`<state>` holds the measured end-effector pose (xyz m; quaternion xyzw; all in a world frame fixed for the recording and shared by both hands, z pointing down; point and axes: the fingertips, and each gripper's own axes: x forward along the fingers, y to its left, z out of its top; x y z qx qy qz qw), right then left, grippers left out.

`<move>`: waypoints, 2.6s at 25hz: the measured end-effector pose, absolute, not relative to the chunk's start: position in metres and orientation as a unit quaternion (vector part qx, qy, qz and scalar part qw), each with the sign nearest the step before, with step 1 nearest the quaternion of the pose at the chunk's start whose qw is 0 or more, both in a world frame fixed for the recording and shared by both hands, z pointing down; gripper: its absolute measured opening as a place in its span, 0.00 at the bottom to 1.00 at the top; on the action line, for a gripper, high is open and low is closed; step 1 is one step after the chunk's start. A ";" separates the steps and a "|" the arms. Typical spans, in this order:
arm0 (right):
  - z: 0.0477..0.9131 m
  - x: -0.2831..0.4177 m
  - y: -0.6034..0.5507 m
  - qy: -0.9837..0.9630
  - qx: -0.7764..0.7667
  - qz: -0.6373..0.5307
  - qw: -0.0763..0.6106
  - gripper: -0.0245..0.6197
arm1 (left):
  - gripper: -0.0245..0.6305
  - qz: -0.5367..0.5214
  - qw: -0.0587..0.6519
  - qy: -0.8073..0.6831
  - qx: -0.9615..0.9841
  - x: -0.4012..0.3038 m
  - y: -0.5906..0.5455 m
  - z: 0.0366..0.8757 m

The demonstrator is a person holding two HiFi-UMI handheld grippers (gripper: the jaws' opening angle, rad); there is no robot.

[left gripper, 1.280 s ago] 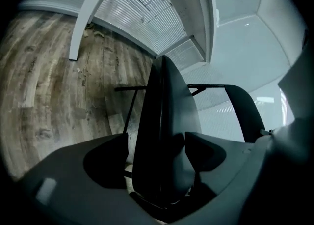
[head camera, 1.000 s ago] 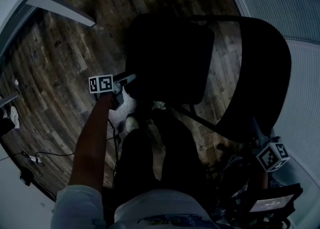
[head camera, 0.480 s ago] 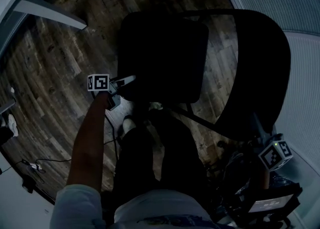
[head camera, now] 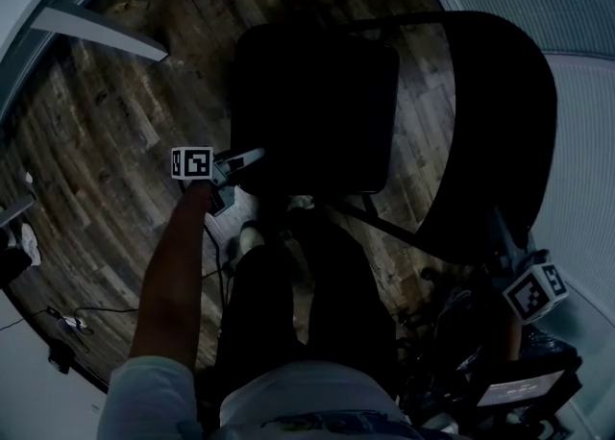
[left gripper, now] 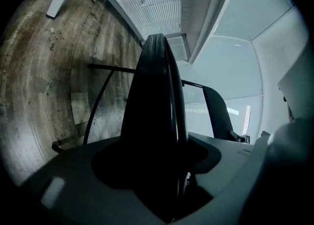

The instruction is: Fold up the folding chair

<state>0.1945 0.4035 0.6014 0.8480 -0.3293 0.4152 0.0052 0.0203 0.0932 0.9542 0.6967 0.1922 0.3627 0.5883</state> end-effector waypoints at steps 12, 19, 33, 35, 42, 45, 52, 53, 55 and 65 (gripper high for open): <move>0.561 0.190 0.397 -0.329 0.855 0.400 0.018 0.18 | 0.39 0.365 0.575 0.202 0.704 0.030 0.122 0.896; 0.542 0.185 0.389 -0.327 0.860 0.391 0.031 0.18 | 0.36 0.367 0.567 0.205 0.709 0.035 0.137 0.864; 0.516 0.183 0.390 -0.327 0.863 0.384 0.041 0.17 | 0.30 0.369 0.553 0.205 0.719 0.044 0.171 0.812; 0.514 0.183 0.391 -0.327 0.863 0.382 0.042 0.17 | 0.30 0.370 0.550 0.203 0.721 0.046 0.177 0.805; 0.503 0.184 0.396 -0.323 0.864 0.384 0.038 0.17 | 0.29 0.382 0.535 0.200 0.727 0.053 0.193 0.781; 0.500 0.184 0.399 -0.321 0.866 0.383 0.035 0.17 | 0.28 0.385 0.528 0.201 0.730 0.058 0.201 0.773; 0.490 0.181 0.401 -0.313 0.870 0.380 0.021 0.16 | 0.27 0.394 0.514 0.208 0.733 0.066 0.216 0.752; 0.489 0.181 0.400 -0.311 0.871 0.380 0.020 0.16 | 0.27 0.395 0.512 0.209 0.734 0.068 0.218 0.749; 0.487 0.180 0.399 -0.309 0.871 0.380 0.020 0.17 | 0.26 0.397 0.509 0.211 0.734 0.070 0.223 0.743; 0.477 0.172 0.385 -0.302 0.875 0.377 0.025 0.17 | 0.24 0.406 0.500 0.229 0.730 0.081 0.248 0.719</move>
